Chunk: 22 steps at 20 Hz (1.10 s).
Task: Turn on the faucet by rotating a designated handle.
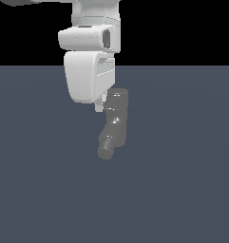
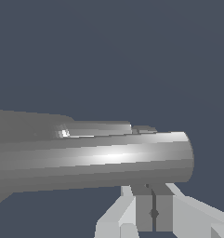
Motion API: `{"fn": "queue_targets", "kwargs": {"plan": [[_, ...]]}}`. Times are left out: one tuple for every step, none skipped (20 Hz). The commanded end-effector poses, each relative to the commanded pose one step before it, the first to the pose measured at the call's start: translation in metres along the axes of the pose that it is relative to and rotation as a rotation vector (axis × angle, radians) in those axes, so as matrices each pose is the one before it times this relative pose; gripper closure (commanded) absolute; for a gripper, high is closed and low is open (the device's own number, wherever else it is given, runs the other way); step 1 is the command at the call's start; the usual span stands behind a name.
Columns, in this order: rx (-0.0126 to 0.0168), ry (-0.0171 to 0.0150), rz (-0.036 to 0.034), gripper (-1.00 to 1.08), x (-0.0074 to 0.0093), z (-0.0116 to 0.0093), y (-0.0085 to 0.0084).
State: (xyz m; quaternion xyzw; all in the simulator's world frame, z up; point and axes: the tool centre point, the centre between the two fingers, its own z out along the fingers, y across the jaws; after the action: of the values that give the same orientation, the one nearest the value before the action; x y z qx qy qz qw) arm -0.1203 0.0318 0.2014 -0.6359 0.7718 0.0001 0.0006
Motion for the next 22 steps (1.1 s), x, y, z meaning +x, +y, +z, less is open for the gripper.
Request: {"fn": "queue_targets", "kwargs": {"plan": [[0.00007, 0.00003, 0.01693, 1.08, 0.02060, -0.00024, -0.00138], [0.00000, 0.00000, 0.00000, 1.08, 0.00515, -0.00005, 0.00001], [-0.00024, 0.00024, 0.00035, 1.08, 0.00529, 0.00007, -0.00008], [0.00000, 0.00000, 0.00000, 1.08, 0.00523, -0.00005, 0.00000], [0.00000, 0.00000, 0.00000, 1.08, 0.00526, -0.00005, 0.00000], [0.00000, 0.00000, 0.00000, 1.08, 0.00530, -0.00005, -0.00001], [-0.00032, 0.00039, 0.00047, 1.08, 0.00545, 0.00011, -0.00012], [0.00000, 0.00000, 0.00000, 1.08, 0.00536, -0.00005, -0.00002], [0.00000, 0.00000, 0.00000, 1.08, 0.00540, -0.00005, -0.00003], [0.00000, 0.00000, 0.00000, 1.08, 0.00543, -0.00005, -0.00005], [0.00000, 0.00000, 0.00000, 1.08, 0.00547, -0.00005, -0.00008], [0.00000, 0.00000, 0.00000, 1.08, 0.00000, 0.00000, 0.00000], [0.00083, 0.00034, -0.02464, 1.08, -0.01588, 0.00046, 0.00014], [-0.00004, 0.00004, 0.00097, 1.08, 0.00349, 0.00000, -0.00314], [-0.00004, 0.00004, 0.00097, 1.08, 0.00349, 0.00000, -0.00314], [-0.00004, 0.00004, 0.00098, 1.08, 0.00349, 0.00000, -0.00314], [-0.00005, 0.00004, 0.00109, 1.08, 0.00353, 0.00000, -0.00314], [-0.00004, 0.00003, 0.00098, 1.08, 0.00348, 0.00000, -0.00313], [-0.00004, 0.00003, 0.00098, 1.08, 0.00347, 0.00000, -0.00313], [-0.00004, 0.00003, 0.00098, 1.08, 0.00347, 0.00000, -0.00313], [-0.00004, 0.00003, 0.00098, 1.08, 0.00346, 0.00000, -0.00312], [-0.00004, 0.00002, 0.00098, 1.08, 0.00345, 0.00000, -0.00312]]}}
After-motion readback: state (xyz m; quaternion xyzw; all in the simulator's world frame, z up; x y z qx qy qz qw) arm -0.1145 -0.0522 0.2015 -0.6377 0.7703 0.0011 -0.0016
